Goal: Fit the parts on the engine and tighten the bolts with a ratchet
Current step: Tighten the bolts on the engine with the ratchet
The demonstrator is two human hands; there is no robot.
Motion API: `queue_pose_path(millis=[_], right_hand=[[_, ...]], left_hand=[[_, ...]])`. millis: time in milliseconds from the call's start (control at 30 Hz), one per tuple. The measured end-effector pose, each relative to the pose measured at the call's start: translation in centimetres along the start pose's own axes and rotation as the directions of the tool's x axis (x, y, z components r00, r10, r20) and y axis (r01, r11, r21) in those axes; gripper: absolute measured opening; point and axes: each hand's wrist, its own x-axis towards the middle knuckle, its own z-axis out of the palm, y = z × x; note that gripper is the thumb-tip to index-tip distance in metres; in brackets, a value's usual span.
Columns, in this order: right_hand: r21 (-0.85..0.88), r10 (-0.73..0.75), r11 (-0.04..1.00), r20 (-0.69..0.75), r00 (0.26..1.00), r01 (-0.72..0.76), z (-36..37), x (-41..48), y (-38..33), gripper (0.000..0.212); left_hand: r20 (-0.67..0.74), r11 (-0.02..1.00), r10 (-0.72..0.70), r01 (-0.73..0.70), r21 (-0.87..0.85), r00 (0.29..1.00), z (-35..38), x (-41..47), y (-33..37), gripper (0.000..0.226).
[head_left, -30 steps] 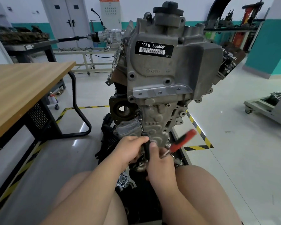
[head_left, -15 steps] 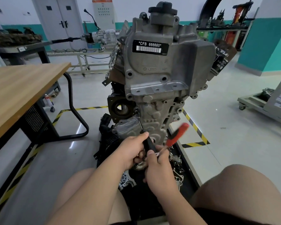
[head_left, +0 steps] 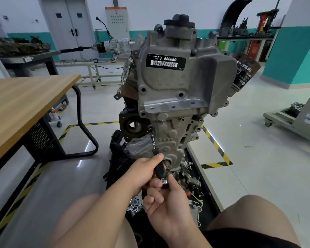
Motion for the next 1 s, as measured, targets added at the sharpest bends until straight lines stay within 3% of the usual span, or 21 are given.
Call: queue_pose_path(millis=[67,100,133,167,200,233,267,300,333,367,467,500,567,633,700,767,1000], right_hand=[[-0.248,-0.146,0.961,-0.08,0.986,0.122,-0.4,0.4,0.1,0.034],[-0.447,-0.281,0.868,-0.084,0.956,0.216,-0.6,0.4,0.1,0.027],[-0.679,-0.424,0.676,-0.04,0.905,0.287,-0.7,0.2,-0.1,0.02],[-0.877,-0.533,0.382,0.048,0.845,0.291,-1.0,0.1,-0.5,0.025],[-0.97,-0.573,0.042,0.173,0.801,0.239,-1.4,0.1,-0.7,0.035],[-0.951,-0.553,-0.262,0.286,0.783,0.163,-1.5,0.0,-0.6,0.045],[-0.895,-0.537,-0.433,0.353,0.766,0.109,-1.5,-0.1,-0.5,0.053],[-0.879,-0.547,-0.468,0.367,0.752,0.089,-1.4,-0.1,-0.4,0.057],[-0.896,-0.566,-0.432,0.358,0.742,0.103,-1.4,0.0,-0.1,0.058],[-0.935,-0.598,-0.317,0.327,0.731,0.159,-1.5,0.3,0.1,0.055],[-0.92,-0.612,0.184,0.167,0.773,0.345,-0.8,0.6,0.3,0.029],[-0.861,-0.578,0.368,0.085,0.812,0.352,-0.4,0.6,0.4,0.022],[-0.647,-0.438,0.687,-0.006,0.899,0.331,0.4,0.5,0.9,0.025],[-0.353,-0.267,0.906,-0.049,0.962,0.233,1.2,0.1,1.0,0.032],[0.014,-0.066,0.998,-0.017,0.998,0.067,1.5,-0.3,0.7,0.033],[0.256,0.037,0.966,0.036,0.999,-0.045,1.5,-0.5,0.5,0.036],[0.265,0.064,0.961,0.052,0.997,-0.076,1.3,-0.6,0.7,0.045]], left_hand=[[-0.013,0.999,0.004,-0.003,0.049,1.0,0.0,0.1,-0.1,0.043],[-0.016,0.998,0.01,-0.009,0.067,1.0,0.0,0.2,-0.1,0.044],[-0.027,0.996,0.02,-0.018,0.084,0.999,0.1,0.2,-0.2,0.044],[-0.049,0.995,0.031,-0.026,0.098,0.998,0.2,0.3,-0.2,0.044],[-0.069,0.993,0.04,-0.032,0.109,0.997,0.3,0.4,-0.2,0.042],[-0.082,0.993,0.044,-0.034,0.112,0.996,0.4,0.4,-0.1,0.039],[-0.087,0.993,0.043,-0.033,0.112,0.995,0.4,0.4,0.0,0.036],[-0.09,0.992,0.043,-0.031,0.125,0.995,0.4,0.3,0.2,0.035],[-0.091,0.988,0.046,-0.032,0.148,0.995,0.2,0.1,0.3,0.036],[-0.087,0.986,0.047,-0.033,0.163,0.995,0.1,0.0,0.4,0.038],[-0.056,0.995,0.01,-0.005,0.096,0.998,-0.4,-0.3,0.5,0.045],[-0.038,0.999,-0.002,0.004,0.053,0.999,-0.4,-0.4,0.6,0.045],[0.003,0.999,-0.023,0.023,-0.032,1.0,-0.6,-0.6,0.7,0.047],[0.045,0.995,-0.061,0.065,-0.072,0.997,-0.9,-0.7,0.8,0.048],[0.08,0.994,-0.083,0.088,-0.067,0.993,-0.9,-0.9,0.7,0.048],[0.091,0.996,-0.068,0.073,-0.056,0.994,-0.8,-1.0,0.7,0.044],[0.034,1.0,0.003,-0.002,-0.028,0.999,-0.7,-1.0,0.5,0.037]])
